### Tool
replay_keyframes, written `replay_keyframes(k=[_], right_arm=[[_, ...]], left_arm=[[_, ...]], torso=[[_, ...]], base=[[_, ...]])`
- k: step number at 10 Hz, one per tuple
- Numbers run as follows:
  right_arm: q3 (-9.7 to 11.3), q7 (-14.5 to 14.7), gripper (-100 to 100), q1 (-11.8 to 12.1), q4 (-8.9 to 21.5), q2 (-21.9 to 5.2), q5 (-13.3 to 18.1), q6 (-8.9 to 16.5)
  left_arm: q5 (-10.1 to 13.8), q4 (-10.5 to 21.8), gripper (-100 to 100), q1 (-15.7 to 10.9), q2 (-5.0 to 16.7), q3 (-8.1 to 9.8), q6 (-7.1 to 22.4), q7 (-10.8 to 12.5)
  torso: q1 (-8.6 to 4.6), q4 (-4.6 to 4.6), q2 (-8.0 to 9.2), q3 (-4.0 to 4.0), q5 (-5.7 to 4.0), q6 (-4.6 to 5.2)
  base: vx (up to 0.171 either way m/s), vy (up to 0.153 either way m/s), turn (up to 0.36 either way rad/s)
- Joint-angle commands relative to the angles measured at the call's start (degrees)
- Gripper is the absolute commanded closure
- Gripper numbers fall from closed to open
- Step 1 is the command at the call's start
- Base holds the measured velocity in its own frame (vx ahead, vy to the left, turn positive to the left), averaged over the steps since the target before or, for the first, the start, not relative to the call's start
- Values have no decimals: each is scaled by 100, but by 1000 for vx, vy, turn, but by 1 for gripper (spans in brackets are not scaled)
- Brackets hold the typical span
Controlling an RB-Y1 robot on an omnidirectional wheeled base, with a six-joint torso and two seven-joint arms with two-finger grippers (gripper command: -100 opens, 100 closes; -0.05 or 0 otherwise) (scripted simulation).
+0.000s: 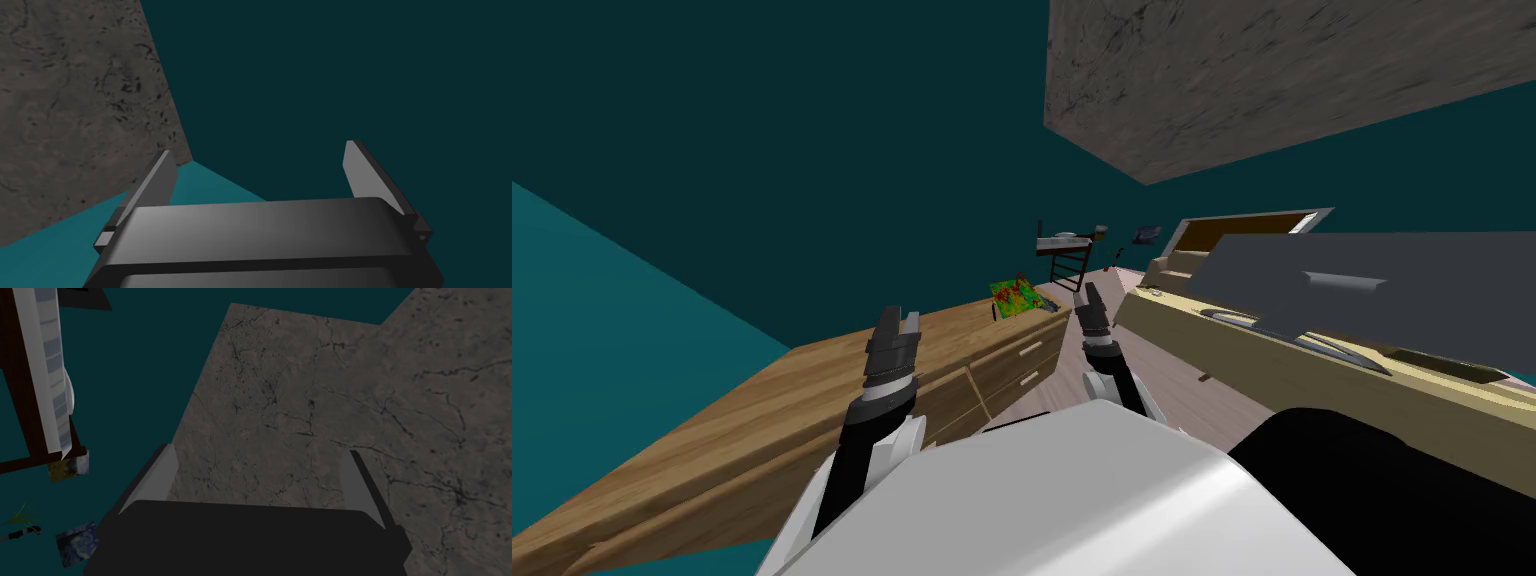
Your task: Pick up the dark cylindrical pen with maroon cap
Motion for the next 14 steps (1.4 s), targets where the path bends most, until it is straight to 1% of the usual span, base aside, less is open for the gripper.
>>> replay_keyframes(k=[1, 2, 3, 5, 8, 11, 12, 14], right_arm=[[0, 0, 0, 0, 0, 0, 0, 0], [0, 0, 0, -1, 0, 0, 0, 0], [0, 0, 0, -1, 0, -1, 0, 0], [-1, 0, 0, -2, 1, -1, 0, 1], [-1, 0, 0, -2, 1, -1, 0, 1], [-1, 0, 0, -1, 1, -2, 0, 1], [-1, 0, 0, -1, 1, -2, 0, 1], [-1, 0, 0, 0, 1, -2, 0, 0]], left_arm=[[97, 116, -100, -50, 107, 2, 5, -104], [159, 196, -100, -82, 175, 2, 10, -172], [319, 417, -100, -164, 344, 0, 24, -346], [521, 699, -100, -271, 552, -1, 45, -564], [882, 1258, -100, -487, 919, 6, 90, -963], [1289, 1886, -100, -753, 1338, 23, 141, -1438], [1289, 2012, -100, -753, 1338, 23, 141, -1438], [1572, 2455, -100, -941, 1640, 32, 170, -1796]], torso=[[0, 0, 0, 0, 0, 0], [7, 1, 7, 4, 1, 4], [21, 3, 17, 9, 4, 3], [54, 8, 34, 20, 12, 4], [46, 9, 43, 24, 11, 2], [61, 7, 30, 18, 14, 3], [61, 9, 39, 23, 14, 0], [50, 5, 19, 12, 12, -1]], base=[[-24, 22, -232], [-55, 59, -275], [-90, 122, -374], [-87, 133, -387], [-123, 105, -363], [-114, 125, -389], [-102, 89, -108], [-93, 83, -315]])
